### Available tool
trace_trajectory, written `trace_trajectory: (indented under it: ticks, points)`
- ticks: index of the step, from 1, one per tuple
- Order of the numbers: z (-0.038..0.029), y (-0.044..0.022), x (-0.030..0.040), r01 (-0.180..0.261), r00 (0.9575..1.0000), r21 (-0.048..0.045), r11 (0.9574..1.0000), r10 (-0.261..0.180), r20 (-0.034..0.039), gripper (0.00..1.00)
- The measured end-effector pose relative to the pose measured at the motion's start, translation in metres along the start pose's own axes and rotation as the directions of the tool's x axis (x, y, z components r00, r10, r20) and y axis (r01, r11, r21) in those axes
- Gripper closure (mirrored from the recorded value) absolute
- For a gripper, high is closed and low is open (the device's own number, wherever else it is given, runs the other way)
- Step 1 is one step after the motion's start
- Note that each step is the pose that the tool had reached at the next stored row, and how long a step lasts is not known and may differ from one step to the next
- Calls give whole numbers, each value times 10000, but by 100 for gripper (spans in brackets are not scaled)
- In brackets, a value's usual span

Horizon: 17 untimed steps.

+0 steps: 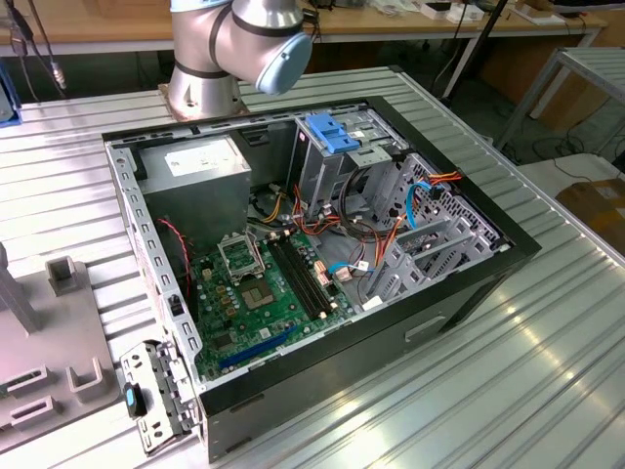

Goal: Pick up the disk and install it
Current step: 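Pick up the disk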

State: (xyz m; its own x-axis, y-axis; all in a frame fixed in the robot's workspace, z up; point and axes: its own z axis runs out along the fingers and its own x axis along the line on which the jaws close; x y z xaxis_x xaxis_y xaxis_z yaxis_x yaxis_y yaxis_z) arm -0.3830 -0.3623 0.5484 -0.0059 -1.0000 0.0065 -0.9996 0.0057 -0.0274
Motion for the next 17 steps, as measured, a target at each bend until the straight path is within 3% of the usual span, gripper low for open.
trace_trajectory:
  ticks: [12, 13, 17]
  points:
    - [23, -417, -2, 0, 10000, 1, 10000, 0, 0, 63]
    - [27, -485, -2, 0, 10000, 0, 10000, 0, 0, 63]
    - [36, -633, -3, 0, 10000, 1, 10000, 0, 1, 63]
